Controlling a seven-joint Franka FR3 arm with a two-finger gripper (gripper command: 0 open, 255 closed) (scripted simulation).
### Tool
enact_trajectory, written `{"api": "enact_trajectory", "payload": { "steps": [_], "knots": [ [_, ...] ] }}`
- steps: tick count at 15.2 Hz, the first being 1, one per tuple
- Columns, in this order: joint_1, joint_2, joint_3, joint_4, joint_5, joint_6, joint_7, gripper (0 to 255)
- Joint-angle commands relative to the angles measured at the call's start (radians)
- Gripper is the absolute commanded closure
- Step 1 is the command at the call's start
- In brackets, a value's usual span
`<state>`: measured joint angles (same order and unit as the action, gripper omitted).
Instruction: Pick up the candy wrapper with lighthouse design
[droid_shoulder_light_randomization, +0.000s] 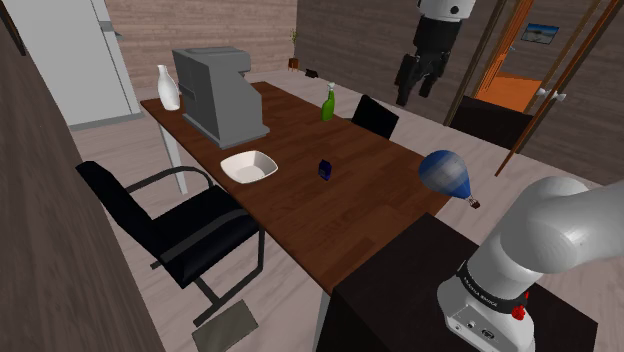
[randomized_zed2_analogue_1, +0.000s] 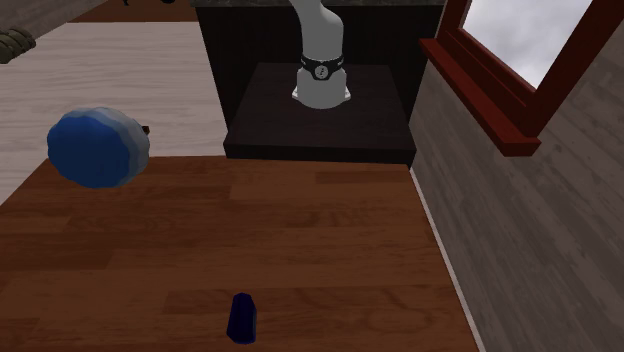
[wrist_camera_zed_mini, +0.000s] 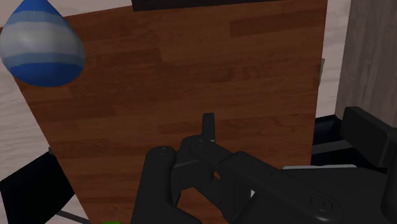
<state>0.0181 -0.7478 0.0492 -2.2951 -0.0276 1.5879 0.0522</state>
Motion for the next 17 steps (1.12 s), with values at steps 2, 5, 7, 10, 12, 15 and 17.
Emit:
{"api": "enact_trajectory", "payload": {
  "steps": [2, 5, 7, 10, 12, 15, 17],
  "knots": [
    [-0.002, 0.019, -0.008, -0.013, -0.003, 0.033, -0.008, 0],
    [-0.008, 0.084, -0.030, -0.046, -0.011, 0.131, -0.030, 0],
    [-0.012, 0.134, -0.045, -0.060, -0.015, 0.195, -0.046, 0],
    [-0.018, 0.217, -0.066, -0.071, -0.018, 0.290, -0.069, 0],
    [-0.021, 0.278, -0.079, -0.071, -0.019, 0.351, -0.085, 0],
    [-0.025, 0.376, -0.099, -0.060, -0.016, 0.438, -0.110, 0],
    [-0.027, 0.445, -0.111, -0.046, -0.011, 0.493, -0.127, 0]
  ]
}}
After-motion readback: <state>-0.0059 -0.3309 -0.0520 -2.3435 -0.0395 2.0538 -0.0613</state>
